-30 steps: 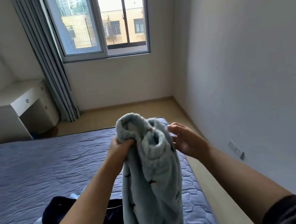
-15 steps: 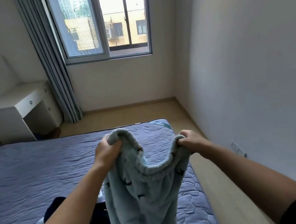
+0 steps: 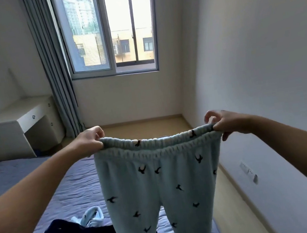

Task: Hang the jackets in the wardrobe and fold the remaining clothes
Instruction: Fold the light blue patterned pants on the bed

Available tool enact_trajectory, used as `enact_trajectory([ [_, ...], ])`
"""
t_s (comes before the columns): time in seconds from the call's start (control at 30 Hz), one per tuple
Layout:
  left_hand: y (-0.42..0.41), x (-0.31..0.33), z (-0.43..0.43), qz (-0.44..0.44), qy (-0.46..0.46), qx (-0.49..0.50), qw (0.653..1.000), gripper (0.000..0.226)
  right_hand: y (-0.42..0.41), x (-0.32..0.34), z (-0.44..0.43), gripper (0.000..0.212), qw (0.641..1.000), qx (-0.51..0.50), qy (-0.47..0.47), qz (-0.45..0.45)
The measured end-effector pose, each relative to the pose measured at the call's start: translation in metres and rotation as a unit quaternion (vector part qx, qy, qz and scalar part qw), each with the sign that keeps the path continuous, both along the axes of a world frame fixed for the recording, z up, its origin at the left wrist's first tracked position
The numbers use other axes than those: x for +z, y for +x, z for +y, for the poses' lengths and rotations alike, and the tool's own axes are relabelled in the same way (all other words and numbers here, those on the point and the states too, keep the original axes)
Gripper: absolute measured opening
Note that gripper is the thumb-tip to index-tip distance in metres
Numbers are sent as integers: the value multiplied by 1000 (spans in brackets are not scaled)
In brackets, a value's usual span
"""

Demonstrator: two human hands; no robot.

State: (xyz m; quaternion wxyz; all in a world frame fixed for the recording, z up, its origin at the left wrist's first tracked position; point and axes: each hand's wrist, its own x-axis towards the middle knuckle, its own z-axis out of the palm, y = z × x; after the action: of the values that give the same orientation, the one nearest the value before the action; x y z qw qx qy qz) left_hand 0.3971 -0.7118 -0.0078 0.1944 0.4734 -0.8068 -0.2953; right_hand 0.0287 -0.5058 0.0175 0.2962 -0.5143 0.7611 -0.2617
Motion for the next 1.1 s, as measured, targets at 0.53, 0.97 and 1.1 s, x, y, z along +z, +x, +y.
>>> enact_trajectory([
  [0.53, 45, 17, 4, -145, -202, -252, 935, 42, 9, 2, 16, 47, 953, 157, 88, 245],
  [0.97, 83, 11, 4, -157, -464, -236, 839, 36, 11, 8, 30, 22, 891, 197, -58, 404],
  [1.1, 80, 44, 8, 37, -398, -223, 889, 8, 4, 32, 23, 25, 922, 81, -258, 279],
])
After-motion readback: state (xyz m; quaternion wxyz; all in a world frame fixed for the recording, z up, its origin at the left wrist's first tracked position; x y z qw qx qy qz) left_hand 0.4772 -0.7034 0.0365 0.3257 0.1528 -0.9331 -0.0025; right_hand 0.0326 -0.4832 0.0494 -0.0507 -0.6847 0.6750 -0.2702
